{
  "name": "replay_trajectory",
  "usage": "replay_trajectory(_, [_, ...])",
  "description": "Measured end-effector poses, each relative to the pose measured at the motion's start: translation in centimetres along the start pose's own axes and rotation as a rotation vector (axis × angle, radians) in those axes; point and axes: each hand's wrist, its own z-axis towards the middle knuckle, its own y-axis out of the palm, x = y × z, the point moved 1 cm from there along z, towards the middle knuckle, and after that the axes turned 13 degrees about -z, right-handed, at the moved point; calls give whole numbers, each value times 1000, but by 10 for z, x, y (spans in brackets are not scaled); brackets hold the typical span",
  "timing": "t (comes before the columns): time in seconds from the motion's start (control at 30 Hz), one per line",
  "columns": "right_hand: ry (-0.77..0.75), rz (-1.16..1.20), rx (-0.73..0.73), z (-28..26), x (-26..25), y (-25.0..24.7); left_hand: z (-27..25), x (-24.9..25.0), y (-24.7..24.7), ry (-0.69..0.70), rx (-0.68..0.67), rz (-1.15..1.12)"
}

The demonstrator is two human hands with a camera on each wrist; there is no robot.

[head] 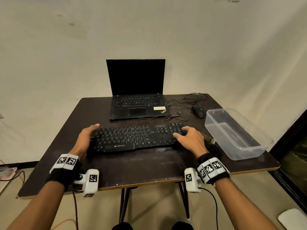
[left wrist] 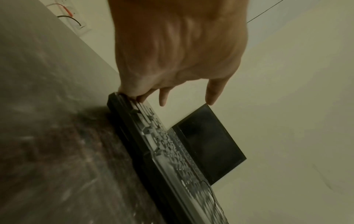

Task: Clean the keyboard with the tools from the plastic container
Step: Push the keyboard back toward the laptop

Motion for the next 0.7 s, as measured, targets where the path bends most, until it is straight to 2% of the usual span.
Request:
replay_trajectory(0.2, [24, -16, -106, 44, -22, -4, 13, 23, 25, 28, 25, -99])
replay_trajectory(0.4, [68, -16, -95, 70, -30, -2, 22, 32, 44, 12, 18, -163])
replay_trajectory(0.7, [53, -28, -82, 81, -36, -1, 34, 30, 56, 34, 14, -178])
